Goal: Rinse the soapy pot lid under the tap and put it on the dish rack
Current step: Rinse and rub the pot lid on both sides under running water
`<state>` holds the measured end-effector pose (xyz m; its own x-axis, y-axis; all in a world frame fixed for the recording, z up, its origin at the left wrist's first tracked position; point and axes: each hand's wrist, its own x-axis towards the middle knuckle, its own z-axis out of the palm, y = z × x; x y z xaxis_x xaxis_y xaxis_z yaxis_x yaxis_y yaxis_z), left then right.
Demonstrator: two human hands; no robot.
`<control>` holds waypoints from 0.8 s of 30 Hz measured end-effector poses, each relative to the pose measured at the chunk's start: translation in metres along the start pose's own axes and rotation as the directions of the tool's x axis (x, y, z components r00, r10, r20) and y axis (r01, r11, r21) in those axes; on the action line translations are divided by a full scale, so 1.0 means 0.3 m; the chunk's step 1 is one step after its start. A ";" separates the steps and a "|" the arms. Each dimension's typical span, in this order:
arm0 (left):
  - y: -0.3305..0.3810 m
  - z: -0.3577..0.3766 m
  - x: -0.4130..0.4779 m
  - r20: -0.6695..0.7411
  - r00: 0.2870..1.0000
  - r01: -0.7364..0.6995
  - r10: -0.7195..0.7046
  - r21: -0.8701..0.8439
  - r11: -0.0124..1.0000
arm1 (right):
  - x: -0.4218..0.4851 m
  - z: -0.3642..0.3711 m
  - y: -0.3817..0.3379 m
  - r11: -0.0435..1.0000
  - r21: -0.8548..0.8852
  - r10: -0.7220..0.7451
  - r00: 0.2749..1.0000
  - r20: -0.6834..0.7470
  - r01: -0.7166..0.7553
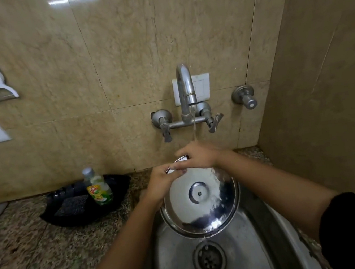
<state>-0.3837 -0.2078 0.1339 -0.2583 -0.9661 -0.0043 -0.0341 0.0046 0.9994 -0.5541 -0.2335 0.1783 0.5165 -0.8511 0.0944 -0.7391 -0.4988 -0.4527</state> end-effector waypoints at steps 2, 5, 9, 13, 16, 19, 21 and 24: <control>-0.006 0.008 -0.004 -0.041 0.999 -0.022 0.022 -0.001 1.000 | -0.003 -0.001 0.017 0.999 0.035 0.021 0.998 -0.055 -0.019; -0.034 -0.006 -0.022 -0.176 0.983 0.022 -0.060 -0.208 0.978 | -0.065 0.000 0.102 0.854 0.501 0.257 0.951 -0.170 -0.141; -0.033 -0.028 -0.035 -0.175 0.976 0.055 -0.130 -0.382 0.922 | -0.087 -0.006 0.123 0.722 0.662 0.395 0.905 -0.154 -0.203; 0.034 -0.044 0.020 0.097 0.990 0.085 -0.099 0.137 0.987 | -0.033 -0.006 0.036 0.850 0.479 0.238 0.971 0.023 -0.220; 0.056 -0.007 0.048 0.230 0.971 -0.009 -0.062 0.294 0.956 | -0.001 0.027 0.035 0.923 0.346 0.147 0.985 0.087 -0.169; 0.029 -0.008 0.028 0.100 0.995 0.013 -0.030 0.161 0.987 | -0.052 0.009 0.095 0.850 0.478 0.245 0.969 0.017 -0.223; 0.003 -0.016 0.011 0.019 0.998 0.054 -0.054 -0.016 0.998 | -0.095 -0.001 0.134 0.762 0.582 0.355 0.935 -0.009 -0.283; 0.002 -0.011 0.003 0.015 0.998 0.064 -0.062 -0.098 0.993 | -0.075 0.001 0.105 0.771 0.574 0.358 0.933 -0.037 -0.274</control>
<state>-0.3810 -0.2096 0.1345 -0.2701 -0.9605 -0.0672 0.0444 -0.0822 0.9956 -0.5889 -0.2300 0.1617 0.2012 -0.9787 -0.0415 -0.4631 -0.0577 -0.8844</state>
